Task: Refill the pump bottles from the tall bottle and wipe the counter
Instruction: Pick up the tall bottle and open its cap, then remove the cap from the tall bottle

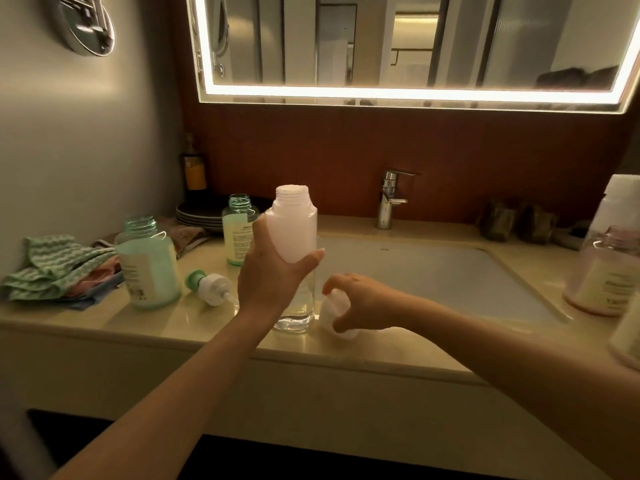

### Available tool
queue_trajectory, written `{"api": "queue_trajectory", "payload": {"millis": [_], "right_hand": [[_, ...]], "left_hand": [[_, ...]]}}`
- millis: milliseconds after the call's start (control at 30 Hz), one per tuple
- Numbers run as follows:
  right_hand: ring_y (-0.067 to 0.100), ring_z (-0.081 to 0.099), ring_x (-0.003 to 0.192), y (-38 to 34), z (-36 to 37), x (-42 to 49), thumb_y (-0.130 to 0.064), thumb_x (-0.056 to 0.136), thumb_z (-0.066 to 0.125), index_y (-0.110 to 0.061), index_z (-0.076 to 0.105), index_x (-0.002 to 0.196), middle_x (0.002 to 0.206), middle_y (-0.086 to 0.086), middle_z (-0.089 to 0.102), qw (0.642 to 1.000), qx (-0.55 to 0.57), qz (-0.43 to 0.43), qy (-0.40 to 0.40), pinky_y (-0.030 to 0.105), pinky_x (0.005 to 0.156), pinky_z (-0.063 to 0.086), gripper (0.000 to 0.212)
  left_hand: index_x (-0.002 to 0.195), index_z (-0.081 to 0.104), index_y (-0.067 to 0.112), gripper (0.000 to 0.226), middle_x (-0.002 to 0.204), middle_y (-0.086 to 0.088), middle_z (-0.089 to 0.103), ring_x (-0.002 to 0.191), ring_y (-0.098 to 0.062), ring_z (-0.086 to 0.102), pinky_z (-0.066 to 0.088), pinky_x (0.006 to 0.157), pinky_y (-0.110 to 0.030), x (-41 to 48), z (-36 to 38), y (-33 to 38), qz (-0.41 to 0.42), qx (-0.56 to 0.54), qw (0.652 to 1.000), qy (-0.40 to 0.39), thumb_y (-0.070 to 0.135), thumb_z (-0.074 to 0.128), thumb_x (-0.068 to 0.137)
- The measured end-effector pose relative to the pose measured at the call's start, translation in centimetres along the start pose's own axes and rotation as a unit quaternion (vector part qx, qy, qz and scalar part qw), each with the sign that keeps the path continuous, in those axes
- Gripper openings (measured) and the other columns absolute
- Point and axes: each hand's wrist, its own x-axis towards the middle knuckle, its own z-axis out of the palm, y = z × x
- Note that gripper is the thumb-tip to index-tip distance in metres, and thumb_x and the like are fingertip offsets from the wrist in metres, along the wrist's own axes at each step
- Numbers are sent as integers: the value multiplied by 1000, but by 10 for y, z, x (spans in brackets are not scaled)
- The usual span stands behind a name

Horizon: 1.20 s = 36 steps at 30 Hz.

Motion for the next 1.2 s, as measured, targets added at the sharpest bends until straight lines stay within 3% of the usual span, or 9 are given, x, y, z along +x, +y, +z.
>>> {"api": "queue_trajectory", "payload": {"millis": [200, 333, 433, 567, 767, 867, 967, 1067, 1200], "right_hand": [[23, 37, 128, 4, 0, 0, -24, 82, 66, -23, 32, 139, 145, 3, 33, 1000, 4, -14, -14, 33, 104, 34, 67], [23, 34, 131, 15, -9, -7, -33, 83, 65, -25, 30, 140, 148, 3, 28, 1000, 17, -7, -1, 35, 107, 31, 68], [20, 40, 126, 26, -20, -15, -37, 83, 63, -26, 34, 138, 144, 4, 34, 999, 24, 3, 36, 33, 102, 36, 63], [15, 45, 115, 44, -41, -33, -36, 84, 62, -24, 42, 132, 135, 2, 44, 993, 36, 25, 109, 22, 85, 40, 53], [10, 48, 101, 84, -74, -70, -36, 85, 61, -21, 50, 122, 120, 1, 53, 978, 44, 59, 197, 26, 86, 44, 41], [11, 57, 93, 107, -91, -94, -33, 86, 61, -18, 58, 112, 107, 0, 61, 955, 64, 54, 285, 21, 77, 50, 30], [8, 60, 83, 127, -119, -120, -28, 87, 61, -16, 63, 103, 94, -3, 64, 925, 65, 47, 372, 10, 66, 45, 20], [8, 59, 72, 153, -158, -140, -28, 86, 62, -16, 66, 94, 88, -1, 66, 895, 52, 64, 438, 17, 62, 47, 14], [18, 62, 80, 202, -203, -155, -30, 85, 62, -15, 64, 96, 92, 5, 67, 840, 83, 136, 519, 34, 74, 53, 19]], "left_hand": [[139, 21, 19, 102, 134, -6, 40, 115, -17, 46, 49, 85, -28, -13, -1, -6, 10, -115, 992, 44, 61, 71, 60], [127, 37, 15, 73, 111, -3, 47, 95, -17, 46, 41, 75, -20, -26, -6, -8, 38, -77, 983, 160, 59, 58, 71], [117, 38, 20, 52, 100, 3, 43, 84, -10, 43, 37, 72, -13, -38, 0, 0, 100, -77, 979, 163, 48, 59, 78], [111, 41, 21, 40, 94, 8, 44, 78, -5, 42, 41, 70, -14, -51, 29, 23, 149, -111, 975, 119, 40, 59, 81], [109, 39, 27, 36, 92, 8, 49, 80, -5, 48, 42, 66, -8, -56, 91, 78, 154, -179, 971, 25, 43, 54, 81], [109, 41, 27, 36, 93, 8, 51, 77, -8, 52, 46, 62, -14, -58, 123, 105, 155, -200, 967, -25, 43, 57, 81], [109, 43, 23, 33, 94, 4, 53, 79, -11, 54, 50, 64, -24, -59, 156, 131, 106, -238, 962, -80, 37, 59, 84], [107, 42, 24, 26, 96, 3, 54, 83, -10, 55, 50, 67, -24, -55, 192, 154, 72, -256, 952, -149, 31, 58, 87], [108, 46, 18, 25, 90, 5, 55, 82, -8, 55, 48, 70, -23, -42, 239, 181, 1, -292, 926, -240, 32, 56, 89]]}}
